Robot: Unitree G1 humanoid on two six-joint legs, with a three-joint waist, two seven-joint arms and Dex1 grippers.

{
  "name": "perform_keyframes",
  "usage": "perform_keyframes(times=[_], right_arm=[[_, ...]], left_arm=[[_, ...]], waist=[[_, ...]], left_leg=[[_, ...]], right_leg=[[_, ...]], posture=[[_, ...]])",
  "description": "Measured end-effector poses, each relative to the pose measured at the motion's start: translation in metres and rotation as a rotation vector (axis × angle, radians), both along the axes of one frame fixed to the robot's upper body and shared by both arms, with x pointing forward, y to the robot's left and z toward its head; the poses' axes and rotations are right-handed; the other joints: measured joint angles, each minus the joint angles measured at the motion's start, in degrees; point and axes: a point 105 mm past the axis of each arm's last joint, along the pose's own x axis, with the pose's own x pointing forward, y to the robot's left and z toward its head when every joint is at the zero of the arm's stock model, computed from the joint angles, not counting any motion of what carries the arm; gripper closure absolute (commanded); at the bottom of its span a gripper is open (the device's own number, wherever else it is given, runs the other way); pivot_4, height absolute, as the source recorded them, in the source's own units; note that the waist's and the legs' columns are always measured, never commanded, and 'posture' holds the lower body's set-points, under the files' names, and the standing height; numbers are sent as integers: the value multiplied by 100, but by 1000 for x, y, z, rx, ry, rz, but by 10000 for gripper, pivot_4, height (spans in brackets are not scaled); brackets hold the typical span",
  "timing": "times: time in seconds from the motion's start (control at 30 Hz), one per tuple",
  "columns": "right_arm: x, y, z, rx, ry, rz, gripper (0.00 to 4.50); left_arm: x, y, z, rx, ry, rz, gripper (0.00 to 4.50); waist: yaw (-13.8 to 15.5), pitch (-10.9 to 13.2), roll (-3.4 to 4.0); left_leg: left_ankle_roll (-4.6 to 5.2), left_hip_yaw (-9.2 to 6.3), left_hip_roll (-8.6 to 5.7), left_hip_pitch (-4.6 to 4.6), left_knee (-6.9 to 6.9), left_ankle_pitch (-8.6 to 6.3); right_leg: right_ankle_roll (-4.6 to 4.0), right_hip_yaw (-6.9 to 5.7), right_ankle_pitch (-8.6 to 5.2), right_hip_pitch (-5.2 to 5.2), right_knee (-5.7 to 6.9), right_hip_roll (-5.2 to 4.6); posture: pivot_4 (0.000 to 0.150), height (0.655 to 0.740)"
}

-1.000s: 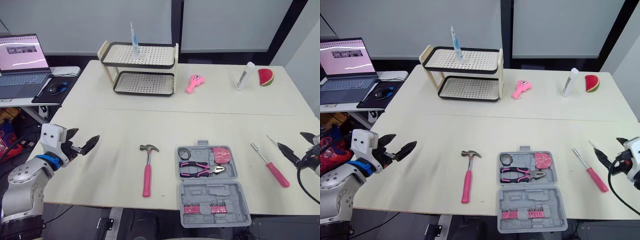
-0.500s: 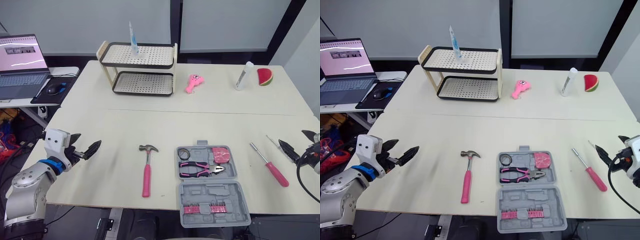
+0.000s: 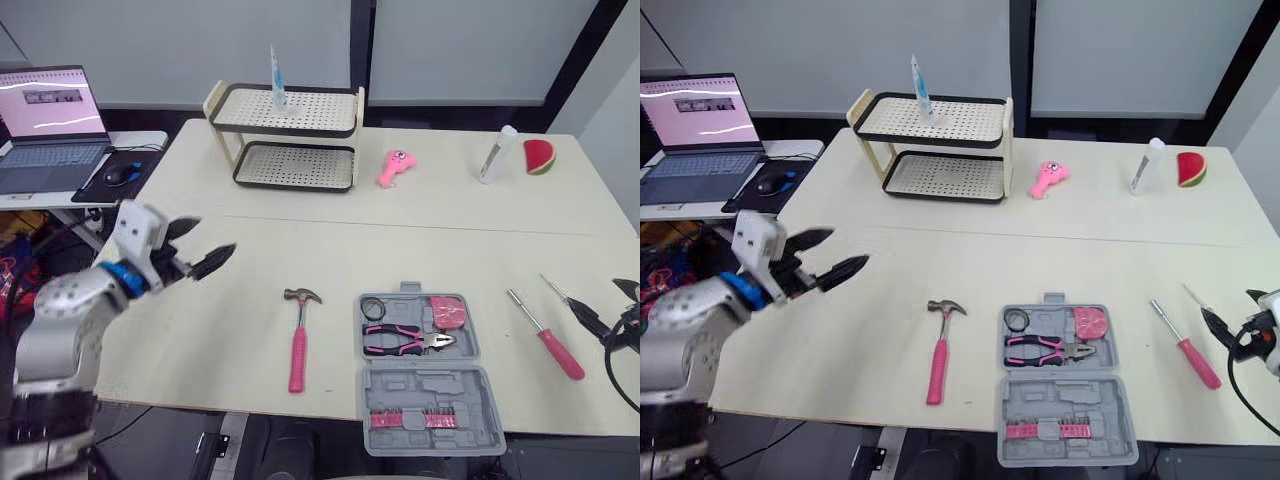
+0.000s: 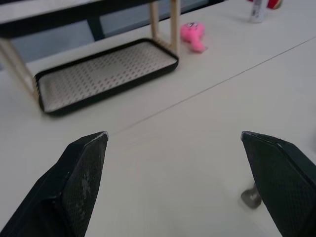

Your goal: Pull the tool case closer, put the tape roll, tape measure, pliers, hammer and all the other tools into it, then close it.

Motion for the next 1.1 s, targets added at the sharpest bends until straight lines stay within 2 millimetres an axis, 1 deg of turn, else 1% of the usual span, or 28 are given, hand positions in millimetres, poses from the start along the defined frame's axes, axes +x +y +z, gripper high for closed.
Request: perform_keyframes(times=[0.07,0.1,0.17,0.2,0.23,0.27,0.3,0.33,0.37,0.47,0.6,0.7,0.77,0.8,0.87,0.97,1.1], right_arm=[[-8,-6,-1,-4,12,-23,499],[-14,-8,-2,-11,24,-30,499],[-20,-4,-3,-31,52,2,499],[-25,2,-6,-56,99,55,499],[-28,11,-9,-99,154,135,499],[-30,24,-12,-145,217,236,2186],[-30,31,-13,-157,233,277,4264],[-29,38,-16,-171,257,330,5949],[-30,44,-20,-192,295,381,9111],[-27,63,-31,-285,423,560,19544],[-12,89,-35,-378,470,735,28019],[-5,101,-40,-407,492,812,35142],[-1,105,-42,-417,504,833,39312],[-1,105,-44,-419,517,839,41341],[0,104,-49,-426,540,846,44830],[-2,103,-56,-431,570,859,44830],[-1,109,-62,-433,574,882,44830]], left_arm=[[3,-18,4,15,5,-96,0],[4,-32,7,32,8,-174,0],[2,-52,10,66,14,-295,0],[-2,-63,11,100,23,-378,0],[-8,-71,7,149,48,-452,0],[-14,-78,0,210,81,-532,0],[-17,-82,-4,229,98,-567,1843],[-21,-88,-13,269,120,-621,3842],[-25,-92,-21,310,138,-662,5711],[-32,-100,-49,429,201,-760,15293],[-38,-111,-83,520,247,-863,28130],[-39,-123,-100,545,254,-908,38002],[-41,-129,-108,556,259,-927,43835],[-42,-131,-111,564,260,-936,45000],[-45,-133,-115,564,265,-945,45000],[-51,-136,-124,556,278,-944,45000],[-58,-147,-138,563,282,-946,45000]], waist=[[-19,1,0],[-28,1,-1],[-67,1,0],[-86,0,1],[-109,-1,4],[-146,-2,7],[-159,-2,7],[-169,-2,7],[-171,-2,7],[-148,1,5],[-123,2,3],[-67,6,-3],[-53,6,-4],[-52,8,-6],[-54,8,-6],[-57,8,-6],[-58,7,-6]], left_leg=[[0,7,5,-1,0,0],[0,8,6,-2,0,0],[0,12,7,1,-1,0],[1,12,8,1,0,0],[1,15,8,2,-2,0],[2,20,12,6,-2,-1],[2,21,15,7,-3,-1],[2,21,19,7,-2,-1],[2,20,19,7,-2,-1],[3,15,18,5,1,-2],[2,11,14,-4,8,-1],[2,-4,13,-18,14,-1],[1,-2,12,-19,15,0],[1,-3,12,-19,15,0],[1,1,12,-16,15,0],[1,0,13,-15,15,0],[1,-2,14,-12,16,0]], right_leg=[[0,-1,0,-3,1,3],[0,-1,0,-3,2,7],[0,-1,0,-2,4,12],[0,1,0,-2,5,23],[0,3,0,-2,3,25],[0,8,0,-1,2,32],[0,9,0,0,2,35],[0,10,0,0,2,39],[0,10,0,-1,2,41],[0,5,0,0,2,42],[0,1,0,-2,1,39],[0,-3,0,-3,-3,37],[0,-4,0,-3,-2,34],[0,-4,0,-3,-2,35],[0,-5,0,-3,0,34],[0,-3,0,-3,2,34],[0,-3,0,-2,4,34]], posture=[[1500,7400],[1500,7400],[1500,7400],[1500,7400],[1500,7400],[1500,7400],[1500,7400],[1500,7400],[1500,7400],[1500,7400],[1500,7400],[1500,7400],[1500,7400],[1500,7400],[1500,7400],[1500,7400],[1500,7400]])
